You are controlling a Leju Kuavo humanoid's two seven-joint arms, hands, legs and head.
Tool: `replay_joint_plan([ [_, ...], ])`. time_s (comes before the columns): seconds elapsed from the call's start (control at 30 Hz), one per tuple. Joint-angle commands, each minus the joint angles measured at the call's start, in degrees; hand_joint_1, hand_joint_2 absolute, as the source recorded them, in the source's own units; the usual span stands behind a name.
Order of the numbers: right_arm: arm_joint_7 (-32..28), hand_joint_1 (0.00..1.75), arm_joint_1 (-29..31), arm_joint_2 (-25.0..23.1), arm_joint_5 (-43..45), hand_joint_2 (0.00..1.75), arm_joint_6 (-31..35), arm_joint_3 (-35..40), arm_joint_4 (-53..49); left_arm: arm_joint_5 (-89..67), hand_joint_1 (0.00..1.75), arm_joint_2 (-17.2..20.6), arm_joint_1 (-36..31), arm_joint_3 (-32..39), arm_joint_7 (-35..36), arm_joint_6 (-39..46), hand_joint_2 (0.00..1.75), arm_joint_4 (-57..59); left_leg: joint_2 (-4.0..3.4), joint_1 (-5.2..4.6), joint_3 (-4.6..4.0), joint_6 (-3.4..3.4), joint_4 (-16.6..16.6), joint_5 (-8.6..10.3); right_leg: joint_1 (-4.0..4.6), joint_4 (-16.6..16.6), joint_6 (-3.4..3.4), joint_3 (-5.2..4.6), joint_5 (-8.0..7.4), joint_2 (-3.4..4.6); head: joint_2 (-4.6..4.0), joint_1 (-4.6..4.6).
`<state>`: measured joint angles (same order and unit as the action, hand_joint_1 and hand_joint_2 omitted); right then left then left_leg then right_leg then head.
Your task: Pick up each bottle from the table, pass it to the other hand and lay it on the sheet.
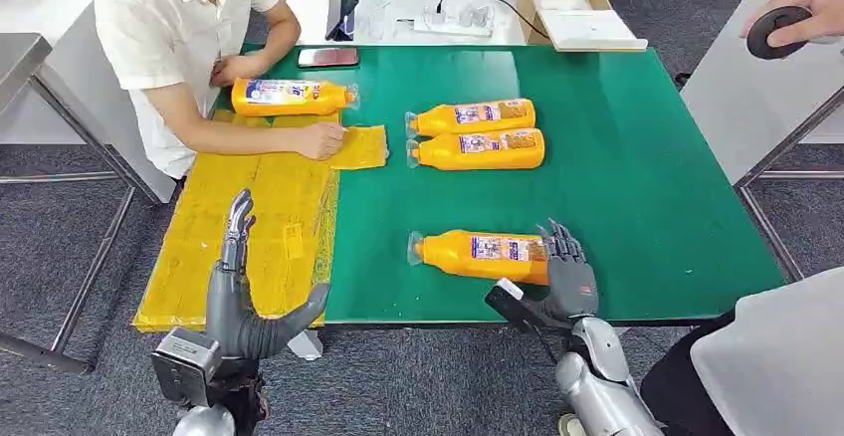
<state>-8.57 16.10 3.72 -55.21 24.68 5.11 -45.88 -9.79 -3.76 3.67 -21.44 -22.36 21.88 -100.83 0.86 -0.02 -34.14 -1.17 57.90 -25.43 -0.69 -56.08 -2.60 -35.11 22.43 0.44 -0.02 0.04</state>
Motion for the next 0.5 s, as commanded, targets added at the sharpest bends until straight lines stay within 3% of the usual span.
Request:
replay_joint_plan([
  [0.03,0.48,0.0,6.43,-0.18,-0.51,1.75,-0.49,1.77,11.89,1.08,0.0,0.14,-2.9,-1.75,0.55,-1.24,1.75,4.03,-0.08,0.02,0.21,0.07,-0.06,-0.03,0.04,0.05,0.08,0.18,0.03,-0.02,0.02,0.0],
  [0.27,1.7,0.0,10.01,-0.78,-3.23,1.75,-3.03,4.96,16.51,3.77,0.0,0.23,-4.28,-2.8,1.58,-3.8,1.75,5.11,-0.1,0.03,0.25,0.05,-0.06,-0.02,0.04,0.06,0.08,0.23,0.0,0.0,0.02,0.02],
  [0.3,1.88,0.4,10.46,-0.52,-3.79,1.75,-3.99,5.69,16.96,4.47,0.0,0.22,-4.43,-2.97,1.8,-4.46,1.75,5.16,-0.1,0.0,0.22,0.03,-0.04,-0.01,0.01,0.02,0.05,0.17,0.0,0.03,0.0,0.02],
  [0.33,2.28,1.33,11.01,-0.27,-4.27,1.75,-5.14,6.36,17.55,5.21,0.0,0.22,-4.61,-3.04,2.04,-5.1,1.75,5.29,-0.15,0.02,0.36,0.07,-0.06,-0.05,0.04,0.04,0.1,0.31,0.04,0.02,0.02,0.02],
  [0.37,2.28,1.33,11.01,-0.27,-4.27,1.75,-5.14,6.36,17.55,5.21,0.0,0.22,-4.61,-3.04,2.04,-5.1,1.75,5.29,-0.12,0.03,0.28,0.06,-0.04,-0.04,0.05,0.03,0.08,0.25,0.02,0.02,0.02,0.0],
  [0.43,2.63,1.71,11.57,-0.05,-4.86,1.75,-6.28,7.13,18.14,5.7,0.0,0.13,-4.82,-3.0,2.19,-5.44,1.75,5.47,-0.11,0.04,0.3,0.06,-0.03,-0.03,0.05,0.04,0.08,0.27,0.01,0.0,0.02,0.02],
  [0.5,3.23,1.75,12.02,0.2,-5.5,1.75,-7.74,8.0,18.86,6.86,0.0,0.12,-4.98,-3.03,2.61,-6.39,1.75,5.73,-0.12,0.02,0.35,0.06,-0.06,-0.02,0.04,0.05,0.08,0.29,0.01,-0.02,0.02,0.02],
])
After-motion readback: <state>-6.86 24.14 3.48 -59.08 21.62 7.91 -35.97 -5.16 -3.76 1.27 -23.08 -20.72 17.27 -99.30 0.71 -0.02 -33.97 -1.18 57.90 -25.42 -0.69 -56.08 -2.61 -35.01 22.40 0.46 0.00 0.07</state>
